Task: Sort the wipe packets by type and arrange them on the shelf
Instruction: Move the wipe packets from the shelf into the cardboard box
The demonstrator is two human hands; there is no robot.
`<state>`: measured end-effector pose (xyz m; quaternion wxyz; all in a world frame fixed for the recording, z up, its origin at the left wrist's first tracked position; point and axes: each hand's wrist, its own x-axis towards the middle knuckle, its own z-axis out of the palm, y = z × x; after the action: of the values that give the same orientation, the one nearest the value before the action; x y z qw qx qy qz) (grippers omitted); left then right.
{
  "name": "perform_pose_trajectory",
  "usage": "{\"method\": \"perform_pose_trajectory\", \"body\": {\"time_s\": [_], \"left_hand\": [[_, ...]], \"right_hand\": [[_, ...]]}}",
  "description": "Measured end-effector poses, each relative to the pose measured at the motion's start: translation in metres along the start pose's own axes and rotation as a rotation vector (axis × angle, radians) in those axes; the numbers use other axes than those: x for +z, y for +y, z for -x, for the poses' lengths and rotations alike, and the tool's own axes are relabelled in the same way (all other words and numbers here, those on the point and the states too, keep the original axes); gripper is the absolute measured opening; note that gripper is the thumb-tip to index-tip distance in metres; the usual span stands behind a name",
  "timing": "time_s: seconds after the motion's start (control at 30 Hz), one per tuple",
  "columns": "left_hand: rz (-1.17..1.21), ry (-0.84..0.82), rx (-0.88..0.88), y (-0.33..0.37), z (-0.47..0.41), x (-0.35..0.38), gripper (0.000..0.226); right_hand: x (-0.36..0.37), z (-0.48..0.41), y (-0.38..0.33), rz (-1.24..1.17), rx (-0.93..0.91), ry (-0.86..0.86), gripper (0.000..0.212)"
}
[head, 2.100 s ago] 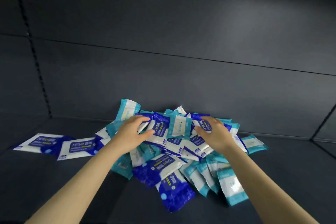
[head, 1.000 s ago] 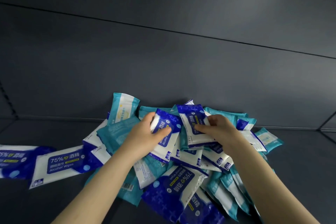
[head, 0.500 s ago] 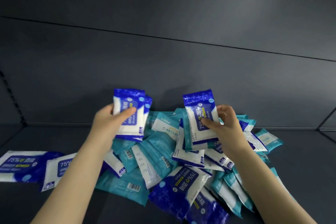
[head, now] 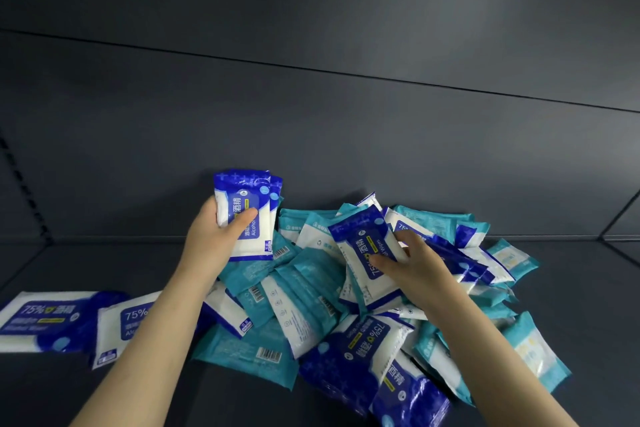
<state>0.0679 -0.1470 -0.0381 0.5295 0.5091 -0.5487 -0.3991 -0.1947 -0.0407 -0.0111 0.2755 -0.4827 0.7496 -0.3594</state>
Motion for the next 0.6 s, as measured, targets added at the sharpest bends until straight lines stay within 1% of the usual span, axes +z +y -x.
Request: {"method": "perform_pose_trajectory", "body": {"time_s": [0.13, 0.2, 0.3, 0.37, 0.43, 0.47, 0.53, 0.57, 0.6], "left_hand": [[0.007, -0.023, 0.072, 0.003, 0.002, 0.001, 0.021], [0.031, -0.009, 0.111, 0.004, 0.003, 0.001, 0.021], [0.121, 0.099, 0.184, 0.009, 0.005, -0.002, 0.025], [0.235, 0.172, 0.195, 0.018, 0.008, -0.005, 0.030], [0.404, 0.181, 0.121, 0.025, 0.010, -0.007, 0.036], [0.500, 0.154, 0.042, 0.027, 0.012, -0.006, 0.039], [0.645, 0.054, -0.150, 0.030, 0.018, 0.001, 0.037], [0.675, -0.006, -0.223, 0.032, 0.022, 0.005, 0.035], [0.676, -0.065, -0.268, 0.033, 0.027, 0.010, 0.033]], "right_hand": [[-0.006, 0.005, -0.004, 0.029, 0.021, -0.026, 0.046], [-0.006, 0.008, -0.004, -0.020, 0.004, -0.018, 0.044], [0.001, 0.014, -0.002, -0.081, -0.108, -0.018, 0.038], [0.005, 0.016, -0.001, -0.142, -0.188, -0.016, 0.037], [0.007, 0.018, -0.002, -0.366, -0.196, 0.008, 0.036], [0.008, 0.018, -0.002, -0.490, -0.166, 0.024, 0.038], [0.008, 0.017, -0.002, -0.686, -0.054, 0.062, 0.049], [0.006, 0.017, -0.001, -0.752, 0.012, 0.063, 0.056], [0.003, 0.018, -0.002, -0.821, 0.071, 0.047, 0.058]]}}
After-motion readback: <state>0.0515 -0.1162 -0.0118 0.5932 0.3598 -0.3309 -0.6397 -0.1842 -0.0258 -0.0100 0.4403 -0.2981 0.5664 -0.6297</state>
